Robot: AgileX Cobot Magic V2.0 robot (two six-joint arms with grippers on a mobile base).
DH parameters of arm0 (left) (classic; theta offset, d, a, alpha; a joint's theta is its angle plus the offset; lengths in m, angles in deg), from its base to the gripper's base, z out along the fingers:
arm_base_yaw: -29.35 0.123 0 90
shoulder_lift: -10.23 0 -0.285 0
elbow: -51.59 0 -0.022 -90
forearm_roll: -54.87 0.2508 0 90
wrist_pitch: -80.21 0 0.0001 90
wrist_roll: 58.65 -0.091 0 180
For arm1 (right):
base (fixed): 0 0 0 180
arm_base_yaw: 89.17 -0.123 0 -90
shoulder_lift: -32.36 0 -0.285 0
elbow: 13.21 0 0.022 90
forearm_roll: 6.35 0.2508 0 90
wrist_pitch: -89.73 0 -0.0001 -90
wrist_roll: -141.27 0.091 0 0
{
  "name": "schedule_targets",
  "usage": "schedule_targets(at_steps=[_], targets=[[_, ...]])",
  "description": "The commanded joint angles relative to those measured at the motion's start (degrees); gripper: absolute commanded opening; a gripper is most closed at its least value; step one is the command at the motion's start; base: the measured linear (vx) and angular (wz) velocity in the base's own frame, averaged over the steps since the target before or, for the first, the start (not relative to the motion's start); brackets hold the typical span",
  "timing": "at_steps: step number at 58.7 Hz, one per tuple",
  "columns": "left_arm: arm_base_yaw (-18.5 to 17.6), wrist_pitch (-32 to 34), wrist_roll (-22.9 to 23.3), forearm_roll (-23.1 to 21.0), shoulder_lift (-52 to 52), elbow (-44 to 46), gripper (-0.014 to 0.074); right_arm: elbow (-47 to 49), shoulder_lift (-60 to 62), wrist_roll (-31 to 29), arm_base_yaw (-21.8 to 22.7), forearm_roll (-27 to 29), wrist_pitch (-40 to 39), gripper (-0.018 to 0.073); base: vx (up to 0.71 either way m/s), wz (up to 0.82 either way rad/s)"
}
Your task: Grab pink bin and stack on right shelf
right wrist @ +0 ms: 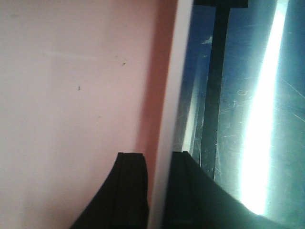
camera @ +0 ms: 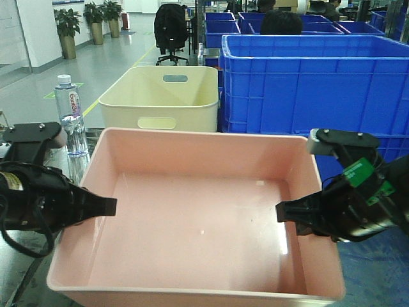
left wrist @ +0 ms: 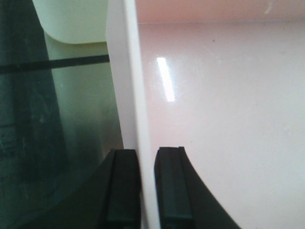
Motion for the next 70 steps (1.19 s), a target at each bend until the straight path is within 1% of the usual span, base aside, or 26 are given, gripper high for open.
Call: schedule_targets(at_steps=[1, 7, 14, 21, 23, 31, 35, 38, 40, 42, 44, 46, 48, 50, 51, 55, 56, 57, 58, 63, 70], targets=[[0.04, 4.01, -0.89, 0.07, -0.98, 1.68, 0.0007, 1.76, -1.42, -1.56, 0.32, -0.96, -4.43, 0.0001, 0.0, 0.0], [0.04, 3.39, -1.34, 0.07, -3.87, 1.68, 0.0038, 1.89, -4.07, -2.66, 0.32, 0.0, -3.54, 0.0038, 0.0, 0.0], [0.04, 2.75, -1.34, -0.04, -5.81, 1.68, 0.012, 1.89, -5.48, -3.3, 0.32, 0.61, -3.05, 0.0112, 0.0, 0.0], [0.04, 2.52, -1.34, 0.09, -6.2, 1.68, 0.0226, 1.89, -5.56, -3.37, 0.32, 0.42, -3.23, 0.0235, 0.0, 0.0], [0.04, 2.95, -1.34, 0.1, -6.2, 1.68, 0.0275, 1.89, -5.48, -3.41, 0.32, 0.42, -3.44, 0.0281, 0.0, 0.0], [0.04, 3.86, -1.34, 0.1, -6.2, 1.68, 0.0414, 1.89, -5.49, -3.48, 0.32, 0.0, -3.57, 0.0453, 0.0, 0.0], [0.04, 3.22, -1.34, 0.1, -5.93, 1.87, 0.0459, 1.89, -5.18, -3.48, 0.32, 0.0, -3.32, 0.0522, 0.0, 0.0], [0.04, 2.67, -1.34, 0.1, -5.38, 1.87, 0.0474, 1.89, -4.42, -3.62, 0.32, 0.0, -3.05, 0.0546, 0.0, 0.0], [0.04, 2.41, -2.14, 0.1, -4.63, 1.87, 0.0473, 1.89, -3.76, -3.85, 0.32, 0.0, -3.05, 0.0553, 0.0, 0.0], [0.04, 2.31, -2.77, 0.1, -3.56, 1.87, 0.0461, 1.89, -2.73, -4.41, 0.32, 0.0, -3.31, 0.0549, 0.0, 0.0], [0.04, 2.26, -3.12, 0.14, -2.55, 1.87, 0.0442, 1.89, -1.13, -5.21, 0.32, -0.3, -3.44, 0.0526, 0.0, 0.0], [0.04, 1.89, -3.62, 0.51, -1.04, 1.87, 0.0401, 1.89, 0.16, -5.73, 0.32, -0.56, -3.29, 0.0495, 0.0, 0.0], [0.04, 1.54, -4.15, 1.22, 0.71, 1.87, 0.0343, 1.89, 1.98, -5.83, 0.32, -1.34, -3.01, 0.0438, 0.0, 0.0], [0.04, 1.01, -4.41, 1.71, 2.71, 1.87, 0.0285, 1.89, 3.56, -5.83, 0.32, -2.21, -2.73, 0.0356, 0.0, 0.0], [0.04, 0.83, -4.4, 2.01, 3.55, 1.81, 0.0252, 1.89, 4.4, -5.83, 0.32, -2.67, -2.58, 0.0298, 0.0, 0.0], [0.04, 0.57, -4.4, 2.75, 7.9, 0.99, 0.0074, 1.15, 9.1, -6.03, 0.32, -3.59, -2.89, 0.0115, 0.0, 0.0], [0.04, 0.88, -4.56, 2.75, 9.53, 0.3, 0.0022, 0.45, 10.79, -6.03, 0.32, -4.07, -3.9, 0.0043, 0.0, 0.0], [0.04, 1.28, -4.81, 2.58, 10.68, -0.32, -0.0012, -0.56, 11.99, -6.03, 0.32, -4.3, -4.24, -0.0003, 0.0, 0.0], [0.04, 1.84, -5.34, 2.43, 11.89, -1.1, -0.0011, -1.43, 13.22, -6.03, 0.32, -4.49, -5.58, -0.0017, 0.0, 0.0], [0.04, 7.16, -6.29, 1.86, 20.73, -8.84, -0.0011, -8.44, 21.95, -6.36, 0.32, -5.27, -13.99, -0.0014, 0.0, 0.0], [0.04, 17.22, -7.21, -1.14, 34.28, -26.5, -0.0009, -26.47, 37.17, -6.42, 0.32, -5.59, -29.82, -0.0014, 0.0, 0.0]])
